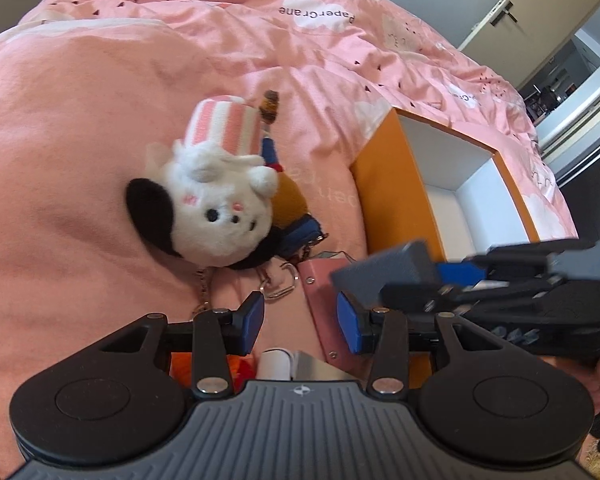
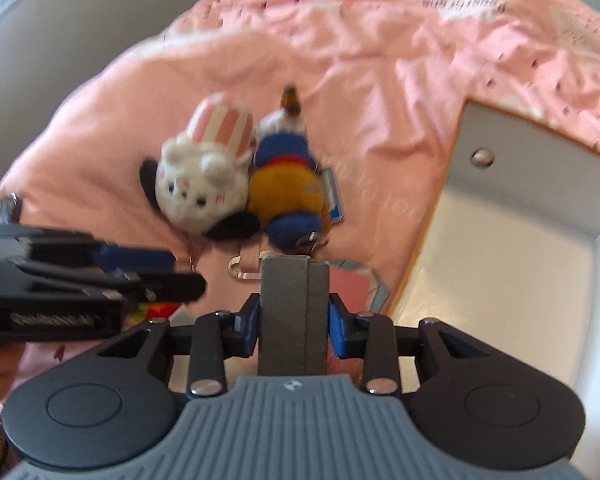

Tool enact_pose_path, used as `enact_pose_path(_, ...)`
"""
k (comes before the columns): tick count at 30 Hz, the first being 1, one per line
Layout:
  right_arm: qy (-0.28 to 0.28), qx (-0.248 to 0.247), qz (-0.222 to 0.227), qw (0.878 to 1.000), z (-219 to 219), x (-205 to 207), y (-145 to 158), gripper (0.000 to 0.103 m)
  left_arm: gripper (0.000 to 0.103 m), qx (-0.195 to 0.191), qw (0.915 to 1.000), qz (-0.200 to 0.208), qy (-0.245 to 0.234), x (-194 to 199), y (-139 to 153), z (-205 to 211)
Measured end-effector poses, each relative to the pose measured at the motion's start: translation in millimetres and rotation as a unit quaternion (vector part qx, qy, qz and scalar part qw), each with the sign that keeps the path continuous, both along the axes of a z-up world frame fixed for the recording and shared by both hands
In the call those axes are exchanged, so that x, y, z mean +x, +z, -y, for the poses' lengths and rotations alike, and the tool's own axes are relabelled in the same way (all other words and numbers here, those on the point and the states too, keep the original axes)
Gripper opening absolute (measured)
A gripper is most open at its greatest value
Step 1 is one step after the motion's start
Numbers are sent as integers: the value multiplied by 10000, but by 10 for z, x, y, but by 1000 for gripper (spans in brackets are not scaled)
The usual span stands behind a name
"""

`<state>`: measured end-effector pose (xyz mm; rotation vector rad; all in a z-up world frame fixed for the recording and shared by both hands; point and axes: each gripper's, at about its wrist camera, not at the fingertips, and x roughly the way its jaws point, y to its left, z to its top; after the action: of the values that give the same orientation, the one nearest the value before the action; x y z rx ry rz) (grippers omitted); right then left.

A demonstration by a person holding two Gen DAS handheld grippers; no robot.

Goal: Organize objects
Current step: 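Place the black case in the box with the right tool while the left tool grasps the pink card holder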

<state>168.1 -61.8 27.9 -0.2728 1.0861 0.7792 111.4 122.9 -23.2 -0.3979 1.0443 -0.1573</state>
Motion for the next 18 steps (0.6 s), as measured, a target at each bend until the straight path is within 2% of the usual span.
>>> enact_pose_path(5,-387,554,464,9966,384,25,472,36,49,-177,9997,-140,-128,116,-63,142)
enact_pose_path(9,-768,753,729,9915,716,52,656,36,49,-245,9986,-459,-88,260,-244,257)
enact_pose_path(13,-1196,619,889,9869,1023,120,619,36,51,-185,9965,-813,14,391,-458,366)
enact_pose_path(18,-1538,518,644,9846,1317,197,382,36,54,15,9952,-971,87,492,-614,465)
